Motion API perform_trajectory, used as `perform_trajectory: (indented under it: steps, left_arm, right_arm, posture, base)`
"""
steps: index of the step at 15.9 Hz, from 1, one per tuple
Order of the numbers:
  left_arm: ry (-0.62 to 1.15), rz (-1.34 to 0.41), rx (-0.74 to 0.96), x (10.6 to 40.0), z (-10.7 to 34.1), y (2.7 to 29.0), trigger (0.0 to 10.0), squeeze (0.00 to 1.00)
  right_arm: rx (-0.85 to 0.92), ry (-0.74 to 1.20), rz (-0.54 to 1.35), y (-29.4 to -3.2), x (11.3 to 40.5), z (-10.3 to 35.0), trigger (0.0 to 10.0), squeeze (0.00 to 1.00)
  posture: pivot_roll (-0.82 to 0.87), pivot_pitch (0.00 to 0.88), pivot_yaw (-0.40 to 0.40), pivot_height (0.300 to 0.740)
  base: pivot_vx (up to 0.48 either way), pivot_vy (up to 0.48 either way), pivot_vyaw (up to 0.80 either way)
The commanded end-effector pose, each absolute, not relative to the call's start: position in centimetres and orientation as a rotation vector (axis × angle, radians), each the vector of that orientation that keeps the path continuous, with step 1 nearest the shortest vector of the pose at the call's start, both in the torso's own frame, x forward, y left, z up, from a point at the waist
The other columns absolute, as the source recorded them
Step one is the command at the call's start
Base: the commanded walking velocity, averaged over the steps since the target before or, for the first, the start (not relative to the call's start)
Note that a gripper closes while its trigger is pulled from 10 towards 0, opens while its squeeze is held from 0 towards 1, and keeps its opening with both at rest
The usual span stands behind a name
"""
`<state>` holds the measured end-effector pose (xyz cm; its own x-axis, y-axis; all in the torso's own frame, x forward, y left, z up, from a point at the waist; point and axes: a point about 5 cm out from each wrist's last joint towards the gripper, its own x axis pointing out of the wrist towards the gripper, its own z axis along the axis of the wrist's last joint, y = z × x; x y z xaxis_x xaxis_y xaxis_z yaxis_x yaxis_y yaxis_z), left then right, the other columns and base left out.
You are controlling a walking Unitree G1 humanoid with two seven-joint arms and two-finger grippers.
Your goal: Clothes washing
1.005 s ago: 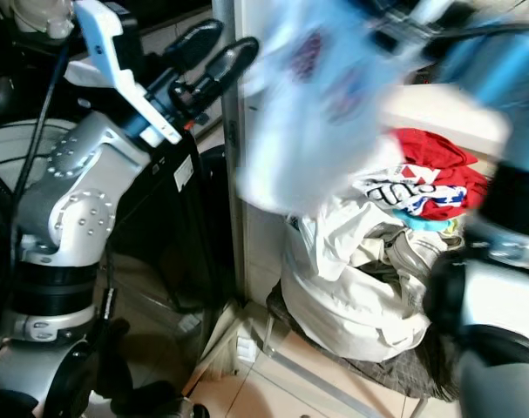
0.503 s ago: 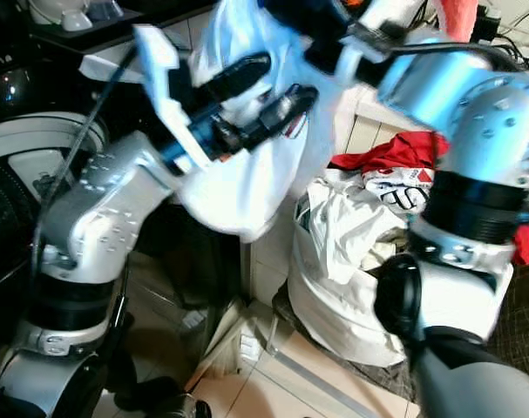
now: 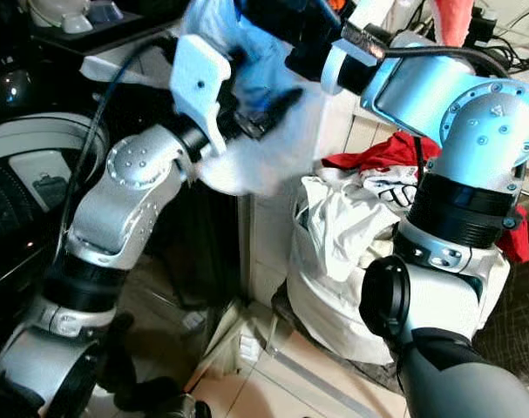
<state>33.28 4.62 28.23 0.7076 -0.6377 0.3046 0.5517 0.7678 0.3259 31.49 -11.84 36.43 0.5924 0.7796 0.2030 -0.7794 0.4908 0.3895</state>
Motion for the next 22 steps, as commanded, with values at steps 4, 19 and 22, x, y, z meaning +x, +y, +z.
perform_trajectory:
  steps: [4, 19, 22]
  left_arm:
    - [-0.401, -0.540, 0.238, 34.4, 28.0, 5.9, 10.0, 0.01]
    - [-0.393, -0.425, 0.195, 35.3, 27.8, 7.3, 0.0, 0.00]
    - [-0.393, -0.407, 0.193, 35.4, 27.8, 7.9, 0.0, 0.00]
  right_arm:
    - [0.477, -0.042, 0.995, -11.4, 30.4, 37.2, 0.0, 0.00]
    - [0.490, -0.024, 0.983, -11.2, 30.2, 36.8, 0.0, 0.00]
    - [0.491, -0.014, 0.962, -11.3, 30.3, 36.4, 0.0, 0.00]
  posture:
    - [-0.03, 0.000, -0.011, 0.740]
    - [-0.03, 0.000, -0.003, 0.740]
    - [-0.03, 0.000, -0.005, 0.740]
  base:
    - [0.000, 0.000, 0.00]
    - [0.000, 0.000, 0.00]
    - [0.000, 0.000, 0.00]
